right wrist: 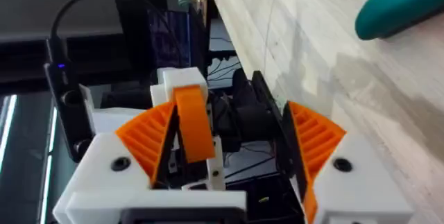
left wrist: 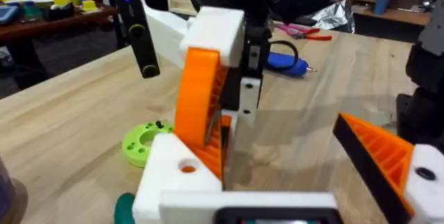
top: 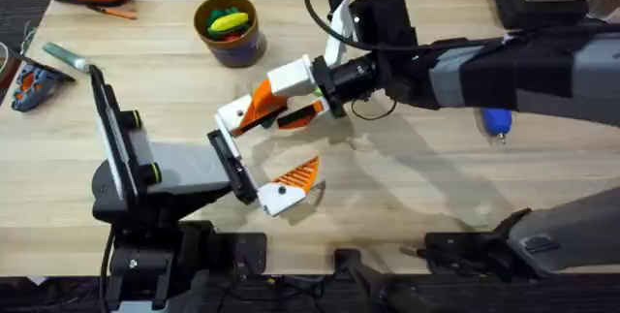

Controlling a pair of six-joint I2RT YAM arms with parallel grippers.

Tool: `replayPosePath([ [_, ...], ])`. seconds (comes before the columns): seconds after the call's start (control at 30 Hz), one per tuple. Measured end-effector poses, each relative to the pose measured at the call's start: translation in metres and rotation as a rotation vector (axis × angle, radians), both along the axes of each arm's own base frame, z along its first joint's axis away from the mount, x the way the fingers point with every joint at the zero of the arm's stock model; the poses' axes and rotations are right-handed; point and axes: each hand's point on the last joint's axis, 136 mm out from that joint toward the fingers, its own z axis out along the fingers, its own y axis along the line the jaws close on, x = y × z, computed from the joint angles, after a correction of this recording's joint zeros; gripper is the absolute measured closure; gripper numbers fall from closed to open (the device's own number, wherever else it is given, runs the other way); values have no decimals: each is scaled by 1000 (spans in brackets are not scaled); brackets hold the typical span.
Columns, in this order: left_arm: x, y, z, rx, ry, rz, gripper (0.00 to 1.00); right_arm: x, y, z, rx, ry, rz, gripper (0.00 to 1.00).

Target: Pick up the gripper from the table and insert it into the empty holder that is missing its gripper. Then pick up a screw, insert it into the mounting hole, and use the screwdriver to tighten it. Finally, clean up the table by picking up the vegetable and placing it into the bucket.

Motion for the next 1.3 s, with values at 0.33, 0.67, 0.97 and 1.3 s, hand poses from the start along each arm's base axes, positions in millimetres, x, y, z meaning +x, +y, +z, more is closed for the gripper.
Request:
replayPosePath([
  [0.33,0,0,0,8,-13,-3,15,0,0,4,-6,-29,-16,144],
  [0.67,-6,-4,0,4,-9,-41,15,-1,-1,16,21,-67,-11,143],
  [0.97,-8,-5,0,3,-8,-50,15,1,-3,18,28,-74,-12,135],
  [1.3,-8,-5,0,3,-8,-54,15,11,-13,18,33,-87,-31,41],
])
